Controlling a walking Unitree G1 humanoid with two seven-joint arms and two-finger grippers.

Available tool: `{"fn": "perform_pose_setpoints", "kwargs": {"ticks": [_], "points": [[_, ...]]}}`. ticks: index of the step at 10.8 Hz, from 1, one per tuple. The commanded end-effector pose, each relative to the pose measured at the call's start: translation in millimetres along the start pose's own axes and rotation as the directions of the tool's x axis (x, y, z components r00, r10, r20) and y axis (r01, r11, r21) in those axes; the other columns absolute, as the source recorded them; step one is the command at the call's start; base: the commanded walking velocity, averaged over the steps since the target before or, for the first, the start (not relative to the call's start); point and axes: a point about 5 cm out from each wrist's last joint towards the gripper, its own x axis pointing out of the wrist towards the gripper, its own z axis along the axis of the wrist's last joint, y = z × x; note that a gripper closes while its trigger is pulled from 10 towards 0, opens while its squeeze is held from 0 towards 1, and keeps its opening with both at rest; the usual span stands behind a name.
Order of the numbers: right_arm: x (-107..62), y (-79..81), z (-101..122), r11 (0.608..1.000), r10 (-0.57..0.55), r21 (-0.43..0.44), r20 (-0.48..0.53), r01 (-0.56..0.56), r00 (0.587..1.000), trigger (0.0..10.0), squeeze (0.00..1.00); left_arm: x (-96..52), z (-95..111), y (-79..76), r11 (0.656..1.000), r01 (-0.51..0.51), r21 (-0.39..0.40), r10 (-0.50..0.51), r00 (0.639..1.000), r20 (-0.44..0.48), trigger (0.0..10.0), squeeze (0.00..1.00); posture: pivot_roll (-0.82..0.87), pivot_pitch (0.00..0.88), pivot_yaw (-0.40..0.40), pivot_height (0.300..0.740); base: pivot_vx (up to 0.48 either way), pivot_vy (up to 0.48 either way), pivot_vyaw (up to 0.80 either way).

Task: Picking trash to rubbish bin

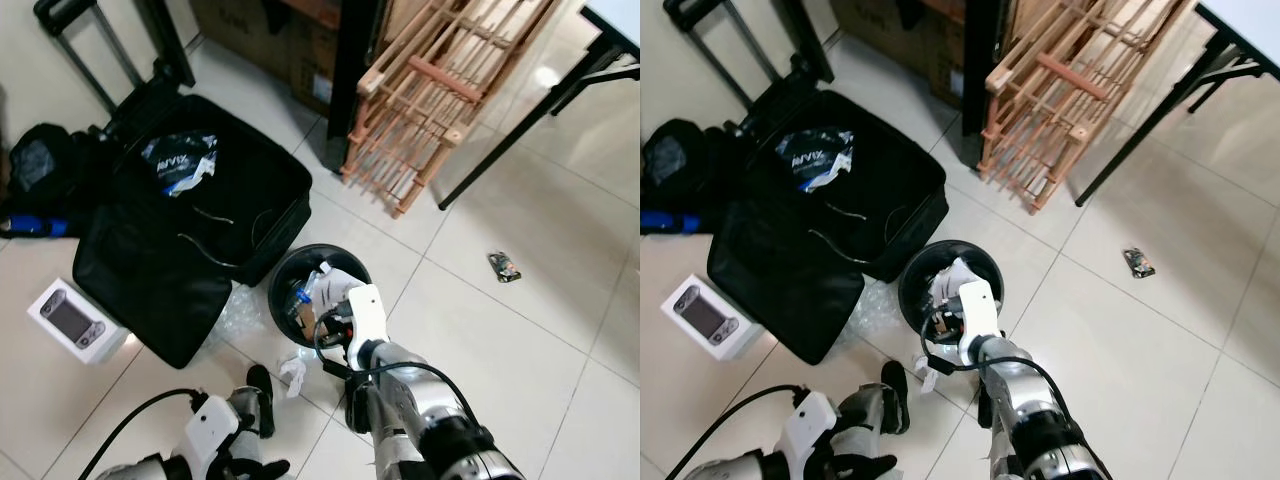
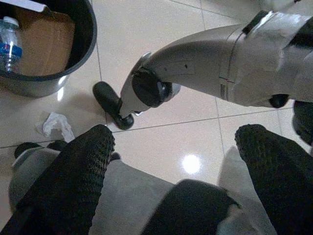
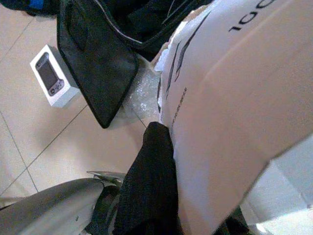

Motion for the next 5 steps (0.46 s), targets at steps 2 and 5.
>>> {"fn": "perform_pose_setpoints", "kwargs": {"ticks": [2, 5], "points": [[0.7, -1.9, -15.2, 0.999, -0.014, 0.04, -0.05, 0.016, 0.999, 10.0, 0.0, -2.7, -4.9, -7.8, 0.999, 0.012, -0.032, -0.013, 0.999, -0.029, 10.0, 0.11, 0.18, 0.517, -0.038, 0.74, 0.0, 0.0, 0.0], [1.4, -0.1, -21.7, 0.999, -0.005, 0.044, -0.06, 0.008, 0.998, 10.0, 0.0, -6.7, -3.9, -8.8, 1.0, -0.004, -0.029, 0.003, 0.999, -0.042, 10.0, 0.11, 0.18, 0.522, -0.038, 0.74, 0.0, 0.0, 0.0]]}}
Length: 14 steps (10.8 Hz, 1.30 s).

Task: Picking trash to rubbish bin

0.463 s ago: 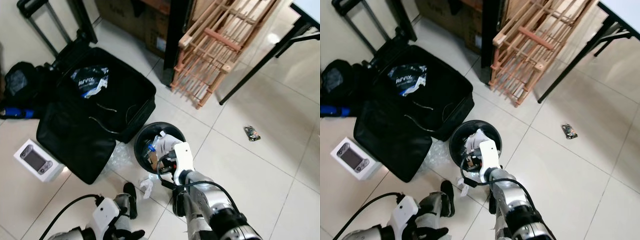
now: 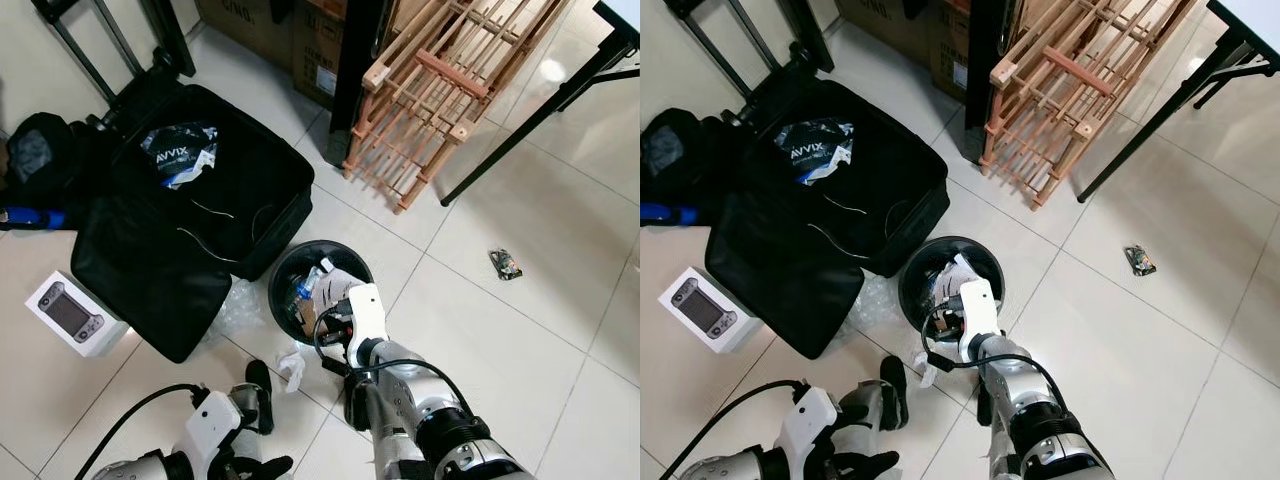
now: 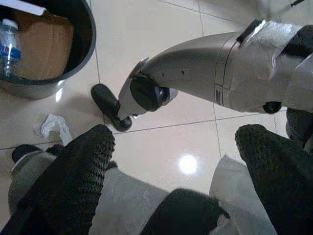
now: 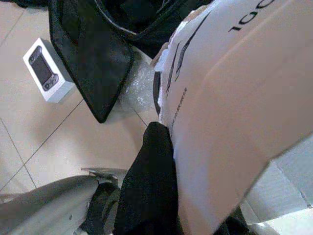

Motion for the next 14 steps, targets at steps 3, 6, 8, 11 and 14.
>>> {"fn": "perform_pose_setpoints", "kwargs": {"ticks": [3, 6, 8, 11, 14], "points": [[-3.0, -2.1, -19.8, 1.0, -0.002, 0.021, -0.051, 0.003, 0.999, 10.0, 0.0, -22.4, -10.8, -7.4, 0.999, -0.001, -0.034, -0.002, 0.998, -0.069, 10.0, 0.11, 0.18, 0.523, -0.035, 0.74, 0.0, 0.0, 0.0], [-3.7, -4.5, -23.7, 1.0, -0.013, -0.004, -0.058, 0.013, 0.998, 10.0, 0.0, -35.4, -8.3, -7.3, 0.998, -0.011, -0.055, 0.007, 0.998, -0.06, 10.0, 0.11, 0.2, 0.524, -0.031, 0.74, 0.0, 0.0, 0.0], [-2.7, -1.6, -24.7, 1.0, -0.01, -0.022, -0.056, 0.009, 0.998, 10.0, 0.0, -31.2, -10.2, -9.7, 0.998, -0.004, -0.064, 0.0, 0.998, -0.062, 10.0, 0.11, 0.19, 0.521, -0.025, 0.74, 0.0, 0.0, 0.0], [-5.5, -8.8, -29.5, 0.998, -0.043, -0.037, -0.064, 0.041, 0.997, 10.0, 0.0, -31.0, -12.6, -10.3, 0.998, 0.005, -0.068, -0.01, 0.997, -0.075, 10.0, 0.11, 0.19, 0.52, -0.023, 0.74, 0.0, 0.0, 0.0], [-5.9, -11.7, -30.2, 0.997, -0.061, -0.053, -0.064, 0.058, 0.996, 10.0, 0.0, -31.3, -12.4, -10.4, 0.998, 0.006, -0.064, -0.01, 0.997, -0.076, 10.0, 0.11, 0.2, 0.519, -0.022, 0.74, 0.0, 0.0, 0.0]]}}
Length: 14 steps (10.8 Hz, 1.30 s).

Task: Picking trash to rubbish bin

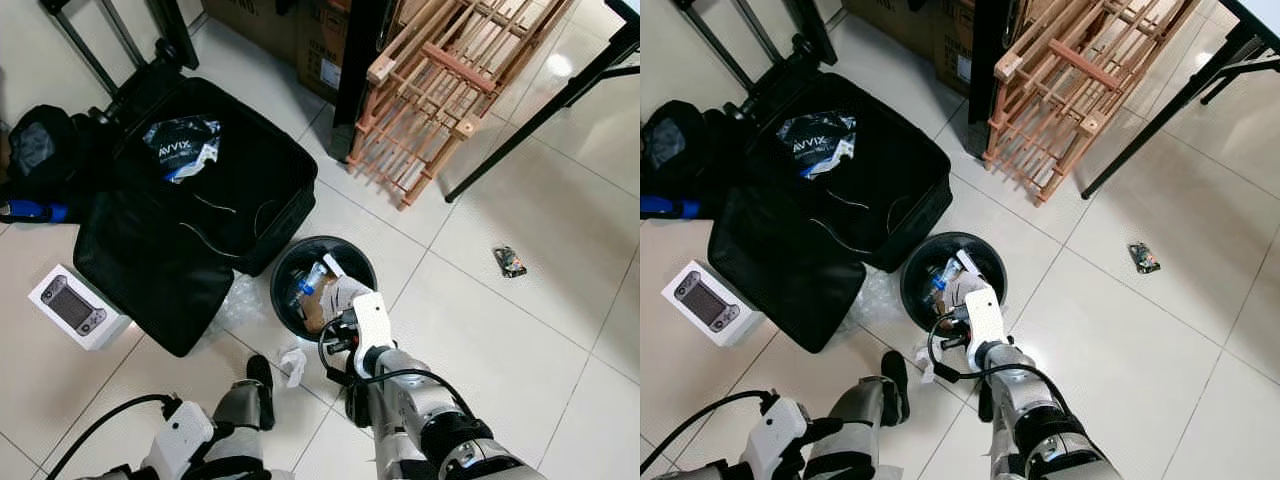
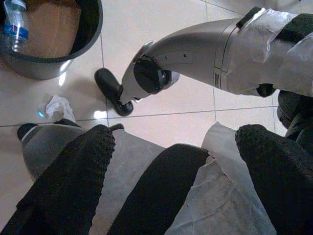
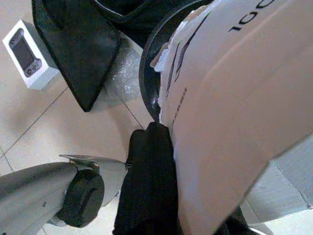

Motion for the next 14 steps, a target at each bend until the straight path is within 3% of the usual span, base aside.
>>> {"fn": "perform_pose_setpoints", "kwargs": {"ticks": [1, 2, 10, 14], "points": [[-3.8, -0.5, -17.8, 1.0, -0.011, 0.002, -0.055, 0.012, 0.998, 10.0, 0.07, -0.7, -11.6, -8.3, 0.999, 0.023, -0.038, -0.024, 0.999, -0.045, 10.0, 0.11, 0.2, 0.519, -0.022, 0.74, 0.0, 0.0, 0.0], [-4.0, -0.9, -18.7, 1.0, -0.014, 0.007, -0.056, 0.014, 0.998, 10.0, 1.0, -1.2, -11.7, -8.3, 0.999, 0.021, -0.039, -0.023, 0.999, -0.046, 10.0, 0.11, 0.2, 0.52, -0.021, 0.74, 0.0, 0.0, 0.0], [-6.6, -5.8, -23.5, 0.999, -0.022, 0.031, -0.059, 0.024, 0.998, 10.0, 1.0, -1.4, -11.2, -10.8, 0.999, 0.032, -0.032, -0.034, 0.998, -0.061, 10.0, 0.11, 0.19, 0.526, -0.017, 0.74, 0.0, 0.0, 0.0], [-9.2, -17.7, -13.8, 0.996, -0.085, -0.007, 0.006, 0.085, 0.996, 10.0, 1.0, 5.4, -9.3, -6.2, 0.999, 0.026, -0.022, -0.027, 0.998, -0.049, 10.0, 0.11, 0.18, 0.488, -0.026, 0.74, 0.0, 0.0, 0.0]]}}
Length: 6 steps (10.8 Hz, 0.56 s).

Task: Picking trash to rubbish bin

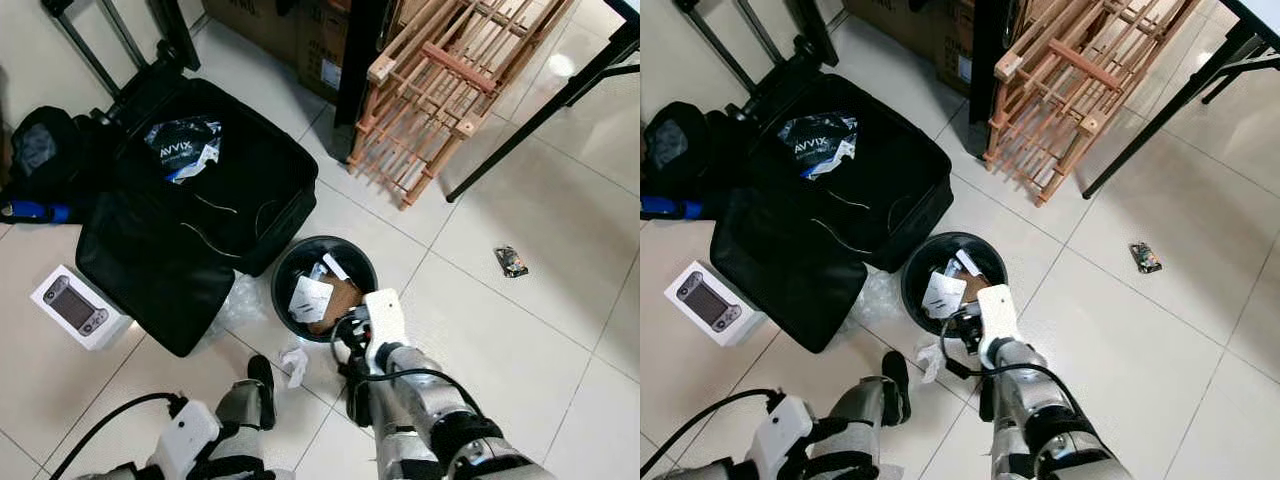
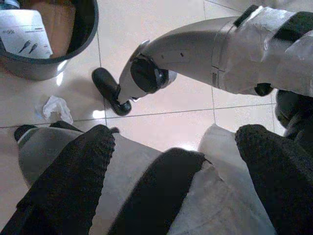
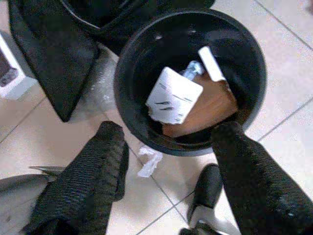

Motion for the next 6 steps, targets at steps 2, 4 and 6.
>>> {"fn": "perform_pose_setpoints", "kwargs": {"ticks": [2, 4, 6], "points": [[-9.5, -12.3, -13.5, 0.998, -0.063, -0.003, -0.001, 0.063, 0.998, 10.0, 1.0, 12.8, -7.2, 1.1, 1.0, 0.004, -0.017, -0.005, 1.0, -0.019, 10.0, 0.1, 0.15, 0.425, -0.033, 0.74, 0.0, 0.0, 0.0], [-16.4, -25.3, -3.2, 0.993, -0.121, 0.002, 0.082, 0.121, 0.989, 10.0, 1.0, 30.3, 7.5, 11.7, 1.0, -0.008, 0.009, 0.008, 1.0, 0.029, 10.0, 0.1, 0.12, 0.349, -0.029, 0.74, 0.0, 0.0, 0.0], [-24.6, -34.7, 11.7, 0.983, -0.182, 0.021, 0.168, 0.181, 0.969, 10.0, 1.0, 40.1, 24.2, 22.0, 0.998, -0.032, 0.049, 0.028, 0.996, 0.081, 10.0, 0.09, 0.1, 0.296, -0.022, 0.74, 0.0, 0.0, 0.0]]}}
